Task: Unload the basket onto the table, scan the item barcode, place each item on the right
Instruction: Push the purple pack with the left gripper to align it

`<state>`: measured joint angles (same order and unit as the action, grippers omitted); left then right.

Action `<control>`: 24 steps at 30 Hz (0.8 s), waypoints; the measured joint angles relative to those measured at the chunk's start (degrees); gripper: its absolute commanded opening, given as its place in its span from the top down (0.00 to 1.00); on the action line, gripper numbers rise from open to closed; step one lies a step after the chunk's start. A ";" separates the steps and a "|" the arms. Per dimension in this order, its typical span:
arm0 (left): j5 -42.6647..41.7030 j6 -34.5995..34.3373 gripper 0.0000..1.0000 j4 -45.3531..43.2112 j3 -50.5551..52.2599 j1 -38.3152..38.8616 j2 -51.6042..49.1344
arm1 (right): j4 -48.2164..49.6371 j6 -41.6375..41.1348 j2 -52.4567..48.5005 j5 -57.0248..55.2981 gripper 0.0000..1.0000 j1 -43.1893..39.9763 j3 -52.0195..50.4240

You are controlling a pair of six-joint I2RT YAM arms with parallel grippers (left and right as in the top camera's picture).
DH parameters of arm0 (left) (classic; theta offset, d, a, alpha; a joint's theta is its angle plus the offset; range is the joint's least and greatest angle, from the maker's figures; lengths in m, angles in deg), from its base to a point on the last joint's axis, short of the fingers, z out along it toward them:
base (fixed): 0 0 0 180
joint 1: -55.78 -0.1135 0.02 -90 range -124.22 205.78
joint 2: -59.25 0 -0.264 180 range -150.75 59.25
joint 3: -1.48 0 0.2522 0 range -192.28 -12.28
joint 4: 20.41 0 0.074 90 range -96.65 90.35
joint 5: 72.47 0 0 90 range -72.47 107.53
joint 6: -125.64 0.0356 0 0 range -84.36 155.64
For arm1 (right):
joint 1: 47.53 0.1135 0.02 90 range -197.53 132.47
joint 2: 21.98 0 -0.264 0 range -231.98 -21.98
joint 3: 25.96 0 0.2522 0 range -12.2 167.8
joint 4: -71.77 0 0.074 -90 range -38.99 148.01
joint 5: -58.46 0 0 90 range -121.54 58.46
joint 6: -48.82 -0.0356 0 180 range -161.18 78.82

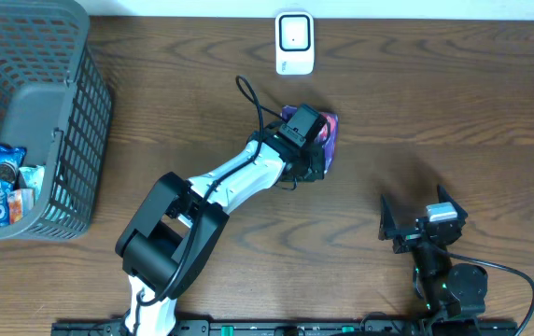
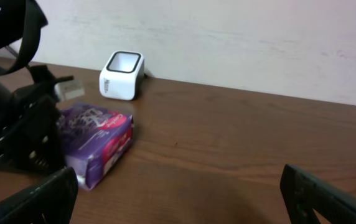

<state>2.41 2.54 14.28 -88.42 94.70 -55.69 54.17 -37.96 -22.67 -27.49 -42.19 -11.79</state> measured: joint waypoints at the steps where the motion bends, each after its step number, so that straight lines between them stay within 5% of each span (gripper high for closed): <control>1: -0.02 -0.57 0.93 -1.40 0.00 0.00 0.00 | 0.00 0.00 0.00 -0.02 0.01 0.00 0.00; 8: -0.44 -2.08 0.92 -5.49 0.00 -0.13 0.00 | 0.00 0.00 0.00 0.00 0.01 0.00 0.00; 10: -1.27 -2.10 0.83 -5.27 0.00 -0.48 0.07 | 0.00 0.00 0.00 0.00 0.01 0.00 0.00; 12: -1.90 -2.47 0.28 -3.82 0.00 -1.68 1.38 | 0.00 0.00 0.00 0.00 0.01 0.00 0.00; 14: -3.15 -1.20 0.01 -1.40 0.02 -3.39 4.98 | 0.00 0.00 0.00 0.00 0.01 0.00 0.00; 24: -12.07 14.93 0.02 -0.35 -0.04 -20.90 36.98 | 0.00 0.00 0.00 -0.02 0.01 0.00 0.00</control>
<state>-9.65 17.47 13.93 -88.46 73.80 -18.71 54.17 -37.96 -22.67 -27.51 -42.19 -11.79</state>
